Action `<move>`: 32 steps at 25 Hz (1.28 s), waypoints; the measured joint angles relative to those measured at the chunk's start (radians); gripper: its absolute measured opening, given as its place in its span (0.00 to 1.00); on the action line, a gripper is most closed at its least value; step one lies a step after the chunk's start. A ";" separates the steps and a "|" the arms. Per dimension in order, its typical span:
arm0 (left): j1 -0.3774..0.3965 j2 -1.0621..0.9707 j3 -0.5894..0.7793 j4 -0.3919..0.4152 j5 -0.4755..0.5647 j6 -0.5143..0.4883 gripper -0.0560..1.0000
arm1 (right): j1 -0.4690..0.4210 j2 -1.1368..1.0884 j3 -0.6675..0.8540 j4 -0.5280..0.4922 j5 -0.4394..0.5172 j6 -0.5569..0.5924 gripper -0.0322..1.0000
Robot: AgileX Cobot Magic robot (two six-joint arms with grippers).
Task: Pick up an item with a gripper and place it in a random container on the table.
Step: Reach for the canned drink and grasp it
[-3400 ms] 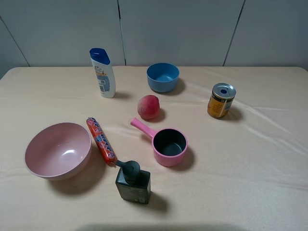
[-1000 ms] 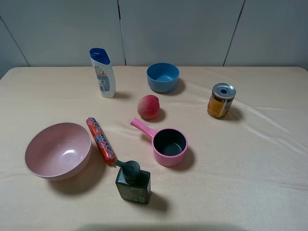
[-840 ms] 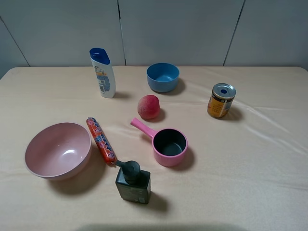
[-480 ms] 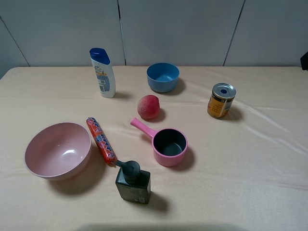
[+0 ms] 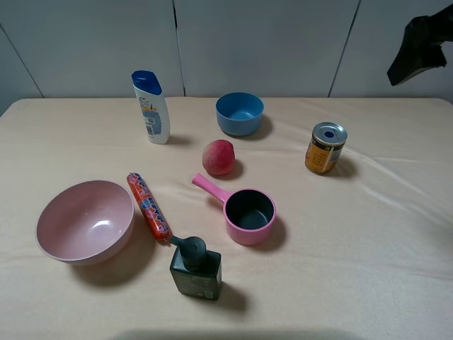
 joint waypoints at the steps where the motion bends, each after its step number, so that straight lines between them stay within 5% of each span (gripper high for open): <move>1: 0.000 0.000 0.000 0.000 0.000 0.000 1.00 | 0.009 0.029 -0.019 0.000 0.006 0.001 0.70; 12: 0.000 0.000 0.000 0.000 0.000 0.000 1.00 | 0.026 0.310 -0.228 0.082 0.124 0.001 0.70; 32: 0.000 0.000 0.000 0.000 0.000 0.000 1.00 | 0.080 0.608 -0.370 0.109 0.144 0.000 0.70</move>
